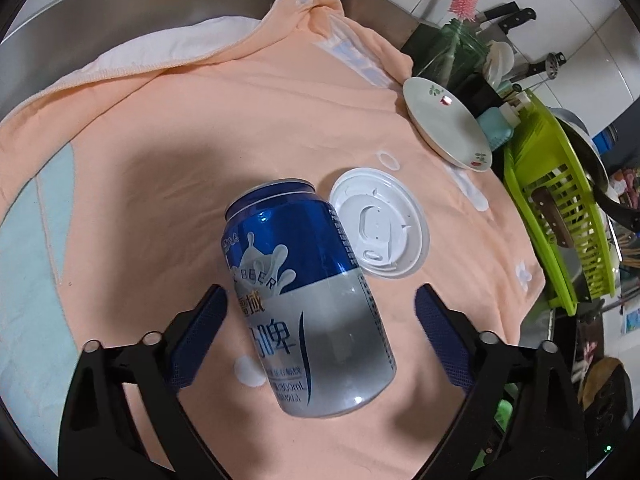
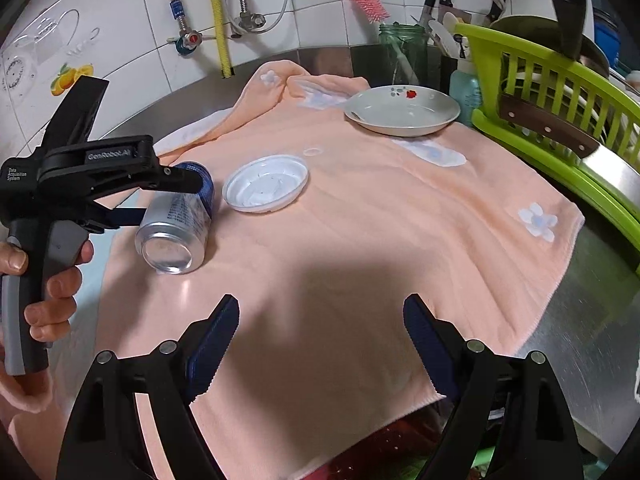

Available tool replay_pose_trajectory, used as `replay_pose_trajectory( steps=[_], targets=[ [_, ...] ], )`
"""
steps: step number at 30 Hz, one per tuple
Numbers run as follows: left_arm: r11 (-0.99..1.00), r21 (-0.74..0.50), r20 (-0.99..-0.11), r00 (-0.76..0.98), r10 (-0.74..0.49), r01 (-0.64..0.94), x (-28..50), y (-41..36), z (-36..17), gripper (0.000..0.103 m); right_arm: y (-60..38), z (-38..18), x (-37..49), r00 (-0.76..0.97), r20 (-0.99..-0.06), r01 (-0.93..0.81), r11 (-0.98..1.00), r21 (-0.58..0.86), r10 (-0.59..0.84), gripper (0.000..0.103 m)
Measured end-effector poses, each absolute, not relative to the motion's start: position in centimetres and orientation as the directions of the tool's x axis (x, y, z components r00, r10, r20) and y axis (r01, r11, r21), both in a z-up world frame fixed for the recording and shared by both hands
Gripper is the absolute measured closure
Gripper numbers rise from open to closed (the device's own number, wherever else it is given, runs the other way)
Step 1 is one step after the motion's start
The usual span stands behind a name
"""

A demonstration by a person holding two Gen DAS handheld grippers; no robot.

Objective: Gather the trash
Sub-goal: 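Grasp the blue milk-beer can with the left tool while the right tool grasps the white lid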

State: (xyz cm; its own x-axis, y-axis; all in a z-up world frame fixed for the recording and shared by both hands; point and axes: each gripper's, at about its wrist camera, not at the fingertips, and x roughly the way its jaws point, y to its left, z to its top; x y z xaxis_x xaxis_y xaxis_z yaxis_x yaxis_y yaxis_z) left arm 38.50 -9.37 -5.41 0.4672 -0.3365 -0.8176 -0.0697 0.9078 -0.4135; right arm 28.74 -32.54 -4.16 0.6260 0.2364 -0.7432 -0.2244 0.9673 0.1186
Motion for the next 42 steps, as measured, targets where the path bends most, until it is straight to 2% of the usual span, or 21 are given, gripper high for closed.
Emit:
replay_pose_trajectory(
  steps=[4,6,18,30,42],
  targets=[
    [0.907,-0.413,-0.827,0.449,-0.339,-0.076,38.8,-9.0,-6.3,0.026,-31.6,-4.3,29.6,0.621,-0.746,-0.244,0.964,0.107,0.24,0.019],
    [0.897,-0.437,-0.817,0.445,-0.366,-0.064,38.8,-8.6,-6.7,0.028,-31.0,-4.5,30.2,0.62,-0.744,-0.255,0.961,0.108,0.248,0.018],
    [0.931,-0.366,-0.822,0.47,-0.322,-0.002,36.2,-4.9,-5.4,0.031,-28.1,-5.7,36.0,0.57,-0.756,-0.305,0.937,0.167,0.32,0.011],
    [0.945,-0.322,-0.813,0.492,-0.311,0.066,34.9,-2.7,-4.4,0.033,-23.4,-7.7,41.5,0.533,-0.814,-0.326,0.944,0.056,0.232,0.008],
    [0.946,-0.311,-0.826,0.465,-0.318,0.095,35.1,-2.5,-5.7,0.035,-22.9,-8.6,44.4,0.517,-0.824,-0.306,0.949,0.074,0.231,0.007]
  ],
)
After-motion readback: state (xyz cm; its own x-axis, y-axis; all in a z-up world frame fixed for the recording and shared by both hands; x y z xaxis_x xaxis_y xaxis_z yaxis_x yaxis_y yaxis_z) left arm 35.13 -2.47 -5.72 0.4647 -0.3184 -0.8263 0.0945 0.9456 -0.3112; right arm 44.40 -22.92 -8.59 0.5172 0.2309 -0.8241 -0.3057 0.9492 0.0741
